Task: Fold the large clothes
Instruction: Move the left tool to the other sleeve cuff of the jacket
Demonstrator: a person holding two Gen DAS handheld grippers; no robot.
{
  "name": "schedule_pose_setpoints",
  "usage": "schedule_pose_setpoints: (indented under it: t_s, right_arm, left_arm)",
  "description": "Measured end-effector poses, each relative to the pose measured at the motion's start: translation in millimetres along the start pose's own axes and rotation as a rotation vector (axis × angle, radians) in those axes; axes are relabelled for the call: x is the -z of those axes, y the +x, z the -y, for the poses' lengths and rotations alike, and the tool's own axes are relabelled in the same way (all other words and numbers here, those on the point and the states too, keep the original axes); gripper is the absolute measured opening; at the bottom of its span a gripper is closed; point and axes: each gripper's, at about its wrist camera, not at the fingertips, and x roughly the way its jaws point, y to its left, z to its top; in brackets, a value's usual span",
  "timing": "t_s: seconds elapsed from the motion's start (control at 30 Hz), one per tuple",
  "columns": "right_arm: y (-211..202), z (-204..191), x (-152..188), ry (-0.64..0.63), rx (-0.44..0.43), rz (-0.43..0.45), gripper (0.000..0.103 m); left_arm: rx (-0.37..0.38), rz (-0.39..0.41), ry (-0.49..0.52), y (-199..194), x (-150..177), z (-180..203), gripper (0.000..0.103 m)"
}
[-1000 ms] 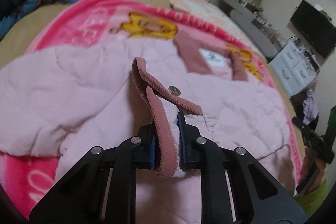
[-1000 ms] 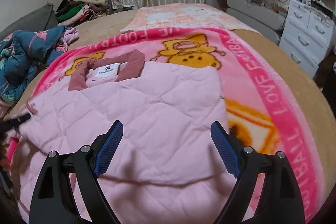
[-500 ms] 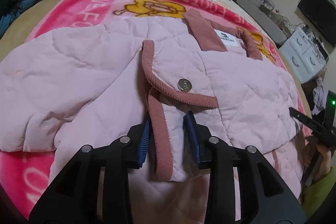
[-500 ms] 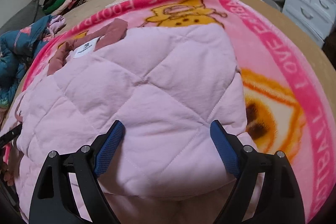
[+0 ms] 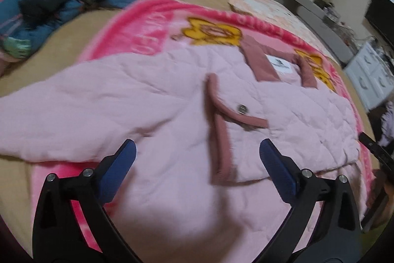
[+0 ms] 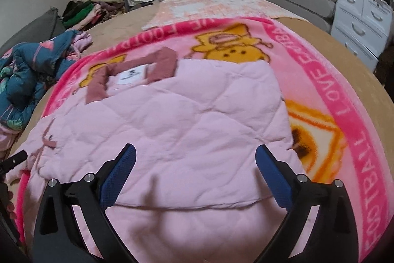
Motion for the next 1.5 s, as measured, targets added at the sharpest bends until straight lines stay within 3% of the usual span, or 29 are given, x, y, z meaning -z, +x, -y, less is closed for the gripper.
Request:
schedule_pose_setpoints:
  t_s: [0.3,0.53,0.7,1.07,1.5]
  right_arm:
    - [-29,-50,-3,-0.054,-0.053,0.054,0.097]
    - [-43,-88,-6,-0.077,-0.086,0.062,0.097]
    - [-63,-124,-5,-0.131,-0.112,0.098,0.097]
    - [-82,-210,-8,-0.245,-0.232,0.138,0.097]
    - [-68,-313,-4,-0.329,-0.344,0.102,0.098]
  left_arm:
    - [-0.095,0.080,-0.066,-44,8,-43,0.094]
    - [-0.153,0.085,-0.196,-54,21,-93,0.094]
    - [-0.203,0.140,-0.256,-71,17,-119,0.094]
    - [-0.242,0.157,-0.340,-83,15,-165,0.094]
    - [-0.328,0.145,-0.473,-94,21,-236,0.094]
